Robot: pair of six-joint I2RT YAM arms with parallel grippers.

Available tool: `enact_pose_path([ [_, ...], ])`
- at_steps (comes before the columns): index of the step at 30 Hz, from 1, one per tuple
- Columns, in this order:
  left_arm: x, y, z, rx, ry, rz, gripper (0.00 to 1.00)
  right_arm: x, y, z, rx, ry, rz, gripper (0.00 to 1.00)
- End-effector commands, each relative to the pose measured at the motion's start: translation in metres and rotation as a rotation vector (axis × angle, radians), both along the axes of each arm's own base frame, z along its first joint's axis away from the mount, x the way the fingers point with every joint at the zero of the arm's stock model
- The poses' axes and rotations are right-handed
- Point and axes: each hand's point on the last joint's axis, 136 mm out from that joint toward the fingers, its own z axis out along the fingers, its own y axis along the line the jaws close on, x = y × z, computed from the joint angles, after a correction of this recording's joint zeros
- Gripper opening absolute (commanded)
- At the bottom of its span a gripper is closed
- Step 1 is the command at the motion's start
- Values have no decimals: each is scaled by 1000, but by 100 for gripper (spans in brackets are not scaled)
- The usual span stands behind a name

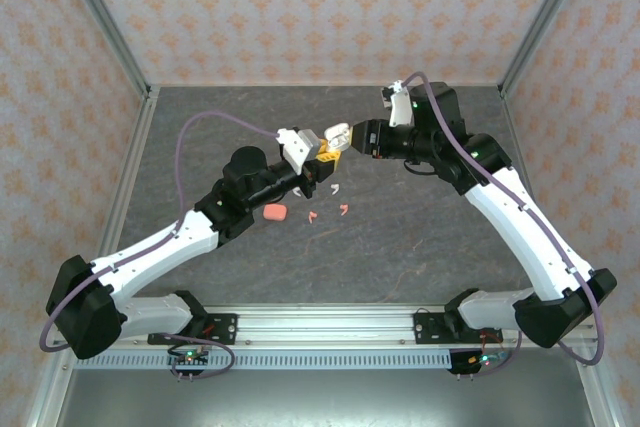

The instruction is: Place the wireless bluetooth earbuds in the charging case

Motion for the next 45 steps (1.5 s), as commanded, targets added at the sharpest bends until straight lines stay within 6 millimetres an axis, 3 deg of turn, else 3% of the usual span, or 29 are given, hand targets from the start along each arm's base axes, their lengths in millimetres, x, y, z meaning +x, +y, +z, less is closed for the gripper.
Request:
enact_pose_path([
  [1,-7,-3,24,-53,-48,-25,0,7,-5,-7,-23,1,-39,34],
  [8,-4,-2,19,-40,-41,-12,0,4,-5,6,10,-24,-31,36],
  [13,0,-2,13,-28,-35,3,0,-1,-4,27,83,-51,-26,42],
  [17,1,-3,13,-34,-36,4,0,-1,-2,31,123,-26,-44,47],
  [28,0,-1,14,-31,-35,5,0,7,12,11,107,21,-57,47],
  [45,-4,2,17,-25,-44,5,0,8,13,-4,14,33,-41,26],
])
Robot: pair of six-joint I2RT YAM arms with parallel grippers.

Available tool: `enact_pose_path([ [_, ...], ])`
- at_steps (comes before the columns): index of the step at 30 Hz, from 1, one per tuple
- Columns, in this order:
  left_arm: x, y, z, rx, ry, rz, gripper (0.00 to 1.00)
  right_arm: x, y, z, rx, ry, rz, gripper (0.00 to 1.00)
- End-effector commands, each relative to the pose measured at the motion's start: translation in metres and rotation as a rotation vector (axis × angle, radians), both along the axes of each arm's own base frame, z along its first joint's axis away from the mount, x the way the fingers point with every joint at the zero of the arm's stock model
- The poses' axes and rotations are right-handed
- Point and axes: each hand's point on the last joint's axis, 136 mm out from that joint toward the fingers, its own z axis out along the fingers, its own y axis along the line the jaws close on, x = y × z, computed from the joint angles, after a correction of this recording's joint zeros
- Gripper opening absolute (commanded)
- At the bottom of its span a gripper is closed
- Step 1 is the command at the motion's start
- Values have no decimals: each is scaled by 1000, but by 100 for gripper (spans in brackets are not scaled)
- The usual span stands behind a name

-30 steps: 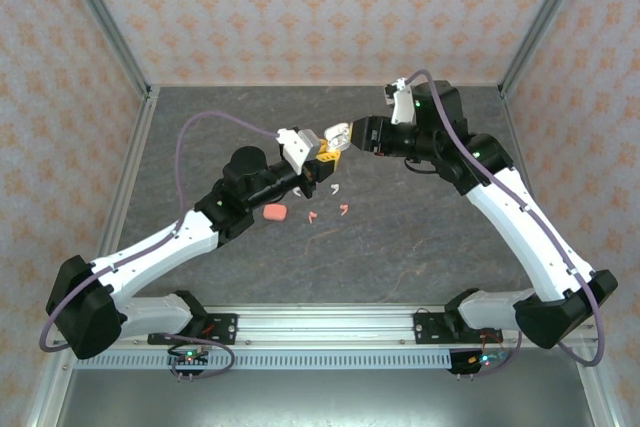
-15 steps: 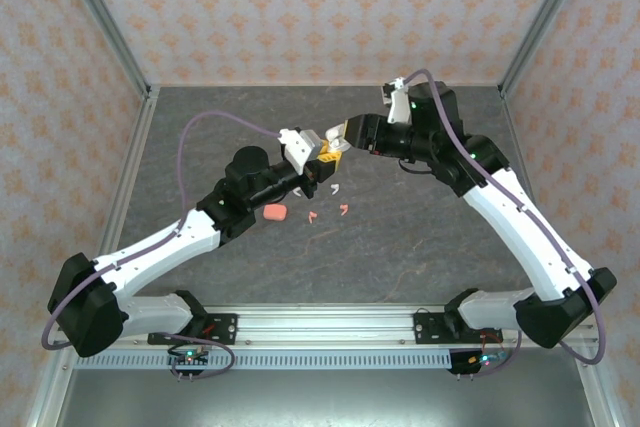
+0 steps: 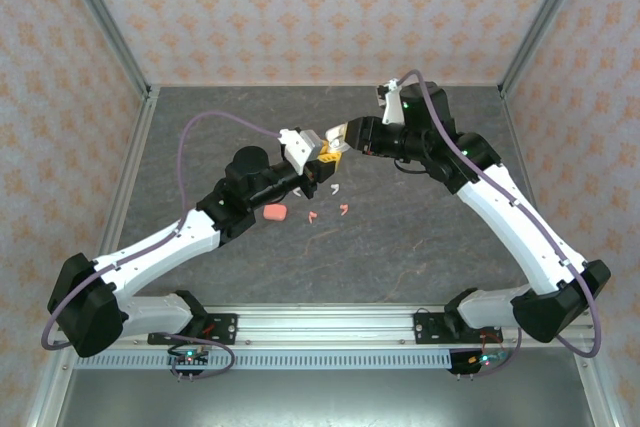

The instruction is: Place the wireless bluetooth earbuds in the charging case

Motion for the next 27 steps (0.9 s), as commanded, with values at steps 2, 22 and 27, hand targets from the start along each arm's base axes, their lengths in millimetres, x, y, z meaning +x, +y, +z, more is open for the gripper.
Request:
enact_pose_path([
  [2,-9,4,25,-42,-62,-7,0,-3,-3,0,-68,-25,26,25],
  [22,-25,-3,27,-94,16,-196,0,-36,-9,13,-26,-73,292,22],
  [27,-28,-3,27,-104,25,-224,0,-44,-7,11,-29,-78,344,21],
])
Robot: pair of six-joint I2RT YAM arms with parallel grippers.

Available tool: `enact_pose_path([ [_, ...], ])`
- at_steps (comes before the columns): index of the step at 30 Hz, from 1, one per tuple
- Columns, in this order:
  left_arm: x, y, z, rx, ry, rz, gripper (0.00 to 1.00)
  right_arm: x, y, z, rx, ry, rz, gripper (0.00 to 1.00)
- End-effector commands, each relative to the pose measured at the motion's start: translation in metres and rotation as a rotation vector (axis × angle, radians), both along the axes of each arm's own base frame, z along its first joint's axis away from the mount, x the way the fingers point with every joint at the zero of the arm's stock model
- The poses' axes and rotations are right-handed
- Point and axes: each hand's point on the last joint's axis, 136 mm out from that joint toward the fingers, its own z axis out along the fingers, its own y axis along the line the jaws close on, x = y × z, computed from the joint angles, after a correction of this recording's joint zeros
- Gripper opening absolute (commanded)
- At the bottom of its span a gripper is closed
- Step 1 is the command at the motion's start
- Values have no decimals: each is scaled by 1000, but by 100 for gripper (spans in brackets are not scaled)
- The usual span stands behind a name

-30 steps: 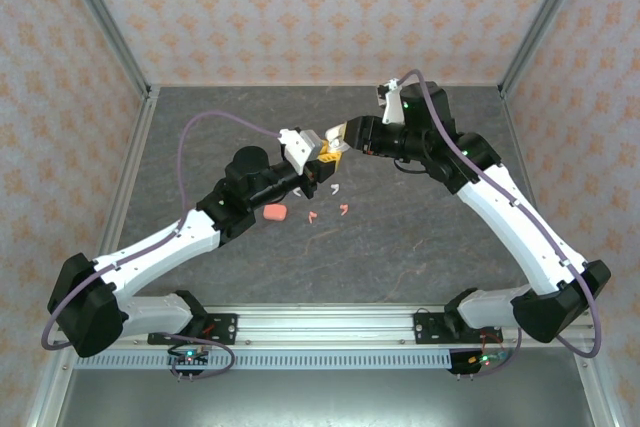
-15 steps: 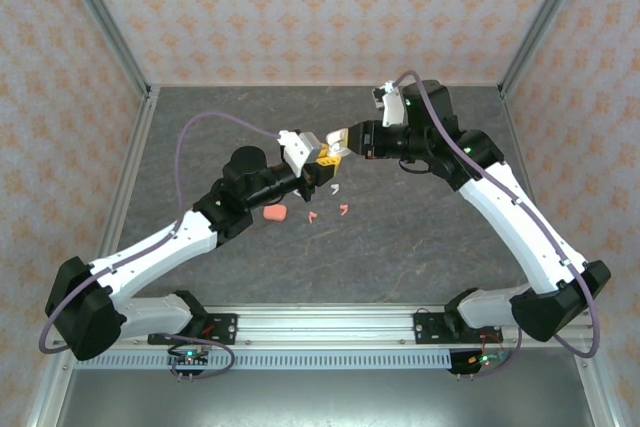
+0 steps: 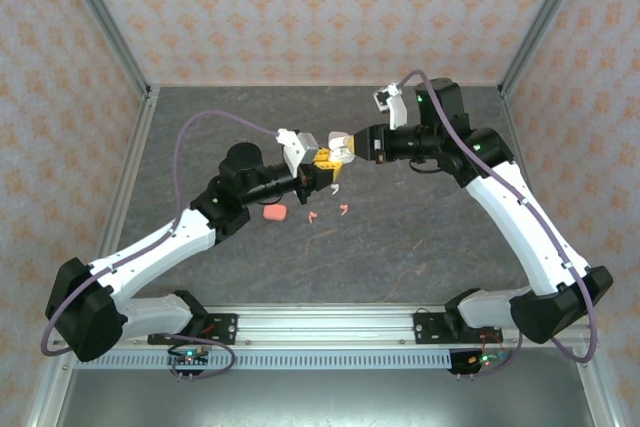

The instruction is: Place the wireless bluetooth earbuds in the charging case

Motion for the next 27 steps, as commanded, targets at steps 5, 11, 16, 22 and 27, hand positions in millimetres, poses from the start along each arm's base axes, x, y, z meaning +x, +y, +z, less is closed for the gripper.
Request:
enact_pose_path([
  [5,-8,1,28,-69,-51,-67,0,-25,0,14,10,-53,127,21],
  [11,-13,1,29,-70,-43,-100,0,-34,2,16,12,-67,192,21],
  [16,-12,2,28,-69,-40,-100,0,-38,-1,18,3,-83,202,21],
  [22,-12,2,27,-67,-35,-103,0,-36,-6,18,-8,-101,182,21],
  [27,-12,2,27,-65,-35,-104,0,-38,-5,21,7,-111,192,21],
])
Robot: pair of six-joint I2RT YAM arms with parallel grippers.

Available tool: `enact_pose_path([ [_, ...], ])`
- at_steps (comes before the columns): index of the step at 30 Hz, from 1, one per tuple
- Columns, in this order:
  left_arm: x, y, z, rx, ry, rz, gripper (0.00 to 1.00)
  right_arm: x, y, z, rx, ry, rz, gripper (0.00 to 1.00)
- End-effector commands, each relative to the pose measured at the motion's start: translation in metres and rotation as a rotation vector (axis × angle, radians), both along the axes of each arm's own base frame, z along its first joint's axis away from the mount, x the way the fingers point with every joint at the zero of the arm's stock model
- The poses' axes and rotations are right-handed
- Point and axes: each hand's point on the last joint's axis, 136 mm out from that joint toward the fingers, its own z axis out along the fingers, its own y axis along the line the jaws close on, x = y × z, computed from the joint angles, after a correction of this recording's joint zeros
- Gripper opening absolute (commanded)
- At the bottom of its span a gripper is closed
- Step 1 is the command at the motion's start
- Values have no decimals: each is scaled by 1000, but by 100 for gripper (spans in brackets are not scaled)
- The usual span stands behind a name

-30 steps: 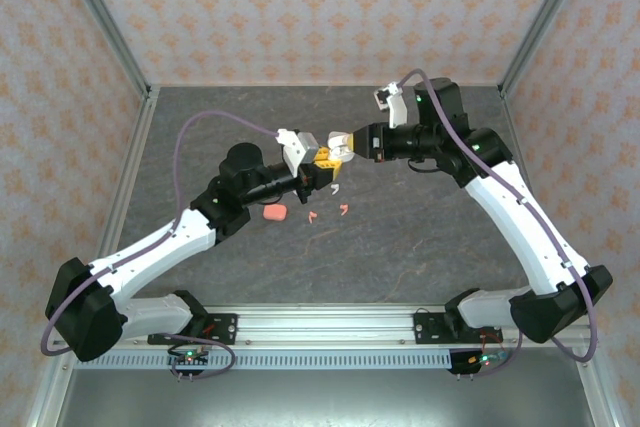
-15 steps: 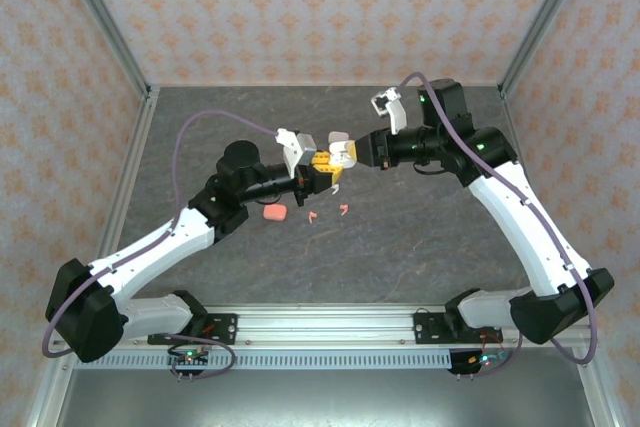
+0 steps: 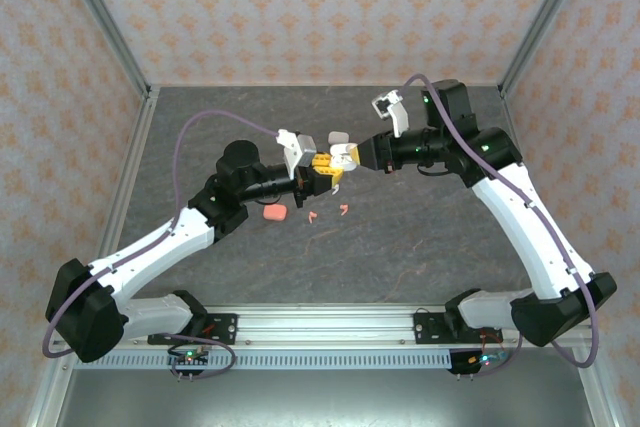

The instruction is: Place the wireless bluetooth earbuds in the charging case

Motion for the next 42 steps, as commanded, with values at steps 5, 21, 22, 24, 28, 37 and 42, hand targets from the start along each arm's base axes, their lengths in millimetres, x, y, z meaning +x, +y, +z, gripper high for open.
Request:
enact_pose_path([
  [5,2,4,27,-51,-59,12,0,-14,2,11,39,-18,57,23],
  [21,1,3,26,-45,-57,5,0,3,2,-1,5,4,8,22],
  [22,1,3,26,-43,-57,5,0,6,1,-1,-2,1,-8,22],
  [24,2,3,25,-34,-56,4,0,9,-1,0,-10,-6,-31,22],
  [28,1,3,22,-17,-62,1,0,9,-3,1,-25,-12,-36,21],
  [37,0,3,14,21,-77,-4,0,-1,-7,9,-72,-45,23,21],
  [42,1,3,10,37,-99,11,0,-1,1,7,-45,32,40,20],
])
